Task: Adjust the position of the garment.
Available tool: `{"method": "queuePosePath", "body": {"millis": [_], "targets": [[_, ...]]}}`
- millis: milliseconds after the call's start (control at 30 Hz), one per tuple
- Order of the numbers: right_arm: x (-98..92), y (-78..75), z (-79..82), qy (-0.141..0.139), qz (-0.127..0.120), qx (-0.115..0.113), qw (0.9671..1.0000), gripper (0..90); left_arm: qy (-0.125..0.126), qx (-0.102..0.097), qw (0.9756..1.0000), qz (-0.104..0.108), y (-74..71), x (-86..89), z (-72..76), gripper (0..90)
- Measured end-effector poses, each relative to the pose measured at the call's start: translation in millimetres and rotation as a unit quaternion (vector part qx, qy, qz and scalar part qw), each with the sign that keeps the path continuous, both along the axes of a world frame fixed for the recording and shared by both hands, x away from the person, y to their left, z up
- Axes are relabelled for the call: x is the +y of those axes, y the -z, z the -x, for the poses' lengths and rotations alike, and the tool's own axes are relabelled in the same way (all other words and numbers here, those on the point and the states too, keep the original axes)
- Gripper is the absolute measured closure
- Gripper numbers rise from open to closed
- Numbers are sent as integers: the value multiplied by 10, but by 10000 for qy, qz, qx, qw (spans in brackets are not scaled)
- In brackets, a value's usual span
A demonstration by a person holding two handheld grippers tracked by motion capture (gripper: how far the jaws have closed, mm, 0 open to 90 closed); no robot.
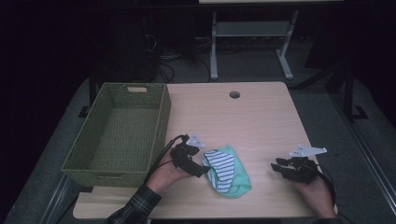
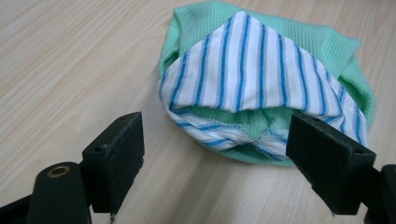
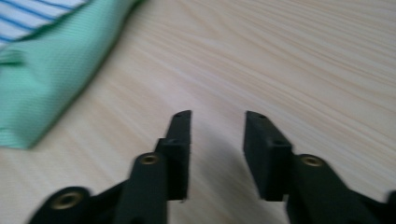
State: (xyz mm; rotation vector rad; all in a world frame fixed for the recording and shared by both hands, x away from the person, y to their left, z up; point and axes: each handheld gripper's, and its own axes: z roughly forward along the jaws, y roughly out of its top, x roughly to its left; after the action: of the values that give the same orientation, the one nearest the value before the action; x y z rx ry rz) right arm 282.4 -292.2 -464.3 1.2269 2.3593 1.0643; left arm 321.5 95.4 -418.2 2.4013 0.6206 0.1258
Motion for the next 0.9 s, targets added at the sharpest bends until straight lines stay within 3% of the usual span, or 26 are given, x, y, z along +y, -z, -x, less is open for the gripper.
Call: {"method": "queuePosePath", "body": {"millis": [233,333,500,667,900], "targets": [[-129,83,-51,441,135,-144,9988,353,153,-40,9998,81,-26,-40,22,184],[-120,131,-74,496,211,-83,9985,270,320,-60,9994,90,-38,-92,40,184],[-108,176,-75,514,217,-213,9982,165,523,-25,9986,120,-29,-185,74,182],[-106,178,-82,522,223,-196,9982,149,798,-29,9967,-105,12,-264,94,182],[-104,178,-83,551,228,-188,9980,141,997,-26,9942,-408,137,-347,81,182]]}}
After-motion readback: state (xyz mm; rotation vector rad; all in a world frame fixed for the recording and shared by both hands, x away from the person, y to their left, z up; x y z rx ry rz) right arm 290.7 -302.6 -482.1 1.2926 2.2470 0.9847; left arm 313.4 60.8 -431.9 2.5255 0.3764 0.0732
